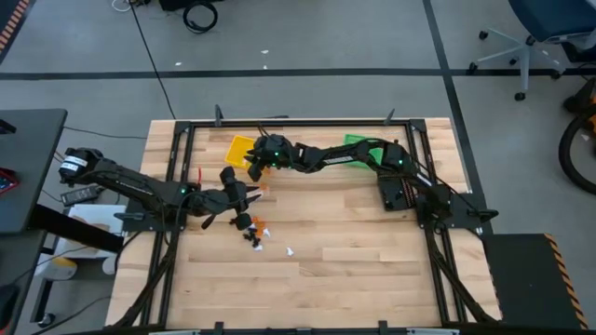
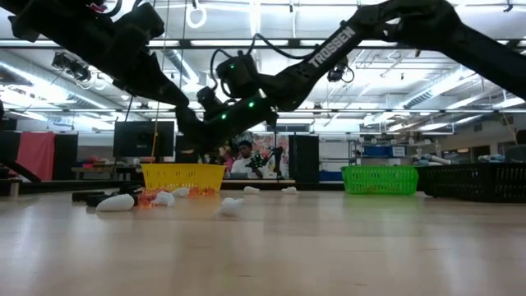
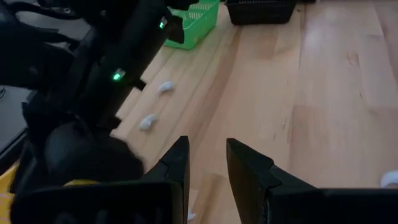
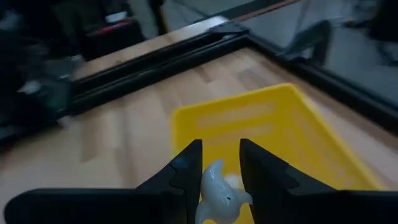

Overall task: Sort Halloween decoration
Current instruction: Put the white ghost toy into the yellow bin

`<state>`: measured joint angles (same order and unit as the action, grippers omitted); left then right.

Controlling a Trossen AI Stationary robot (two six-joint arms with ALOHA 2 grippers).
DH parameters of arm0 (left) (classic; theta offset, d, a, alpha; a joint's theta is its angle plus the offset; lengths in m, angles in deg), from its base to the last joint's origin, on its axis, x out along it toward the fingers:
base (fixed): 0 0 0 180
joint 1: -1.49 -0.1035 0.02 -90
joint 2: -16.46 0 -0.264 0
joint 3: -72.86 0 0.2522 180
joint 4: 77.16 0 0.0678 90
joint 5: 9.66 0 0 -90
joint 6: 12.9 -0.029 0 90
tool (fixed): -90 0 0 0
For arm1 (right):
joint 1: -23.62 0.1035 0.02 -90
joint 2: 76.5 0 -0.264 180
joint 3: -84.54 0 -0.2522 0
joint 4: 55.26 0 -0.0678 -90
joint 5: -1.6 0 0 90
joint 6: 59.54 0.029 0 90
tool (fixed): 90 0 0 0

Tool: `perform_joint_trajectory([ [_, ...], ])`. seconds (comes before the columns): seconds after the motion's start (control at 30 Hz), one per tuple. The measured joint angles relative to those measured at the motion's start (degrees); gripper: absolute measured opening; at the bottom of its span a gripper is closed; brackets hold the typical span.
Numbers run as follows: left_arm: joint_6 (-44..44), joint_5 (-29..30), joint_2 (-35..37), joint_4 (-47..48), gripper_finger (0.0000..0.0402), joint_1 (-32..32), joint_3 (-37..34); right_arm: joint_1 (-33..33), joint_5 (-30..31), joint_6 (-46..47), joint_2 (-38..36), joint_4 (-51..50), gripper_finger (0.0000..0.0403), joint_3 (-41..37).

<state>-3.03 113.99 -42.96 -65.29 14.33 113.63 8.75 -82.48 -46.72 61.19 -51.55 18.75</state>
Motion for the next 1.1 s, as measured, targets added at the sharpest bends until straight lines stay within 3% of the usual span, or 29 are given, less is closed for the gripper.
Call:
perform_joint_trajectory([
  [0.2,-0.20,0.02,-0.02,0.00,0.0082,-0.02,0.00,0.02,3.85,0.04,0.08,-2.61,0.0109,0.67],
  [0.8,-0.61,0.11,-0.02,-0.34,0.0082,0.00,0.00,-1.50,-6.92,-0.39,-0.02,-3.89,0.0159,0.65],
  [0.97,-0.61,0.11,-0.09,-0.50,0.0082,0.13,-0.25,-1.47,-7.25,-4.46,-4.39,-9.54,0.0158,0.57],
  [1.1,-0.98,-0.08,-0.22,-0.98,0.0082,0.63,-1.40,0.03,-4.15,-11.08,-10.38,-17.30,0.0158,-0.15],
])
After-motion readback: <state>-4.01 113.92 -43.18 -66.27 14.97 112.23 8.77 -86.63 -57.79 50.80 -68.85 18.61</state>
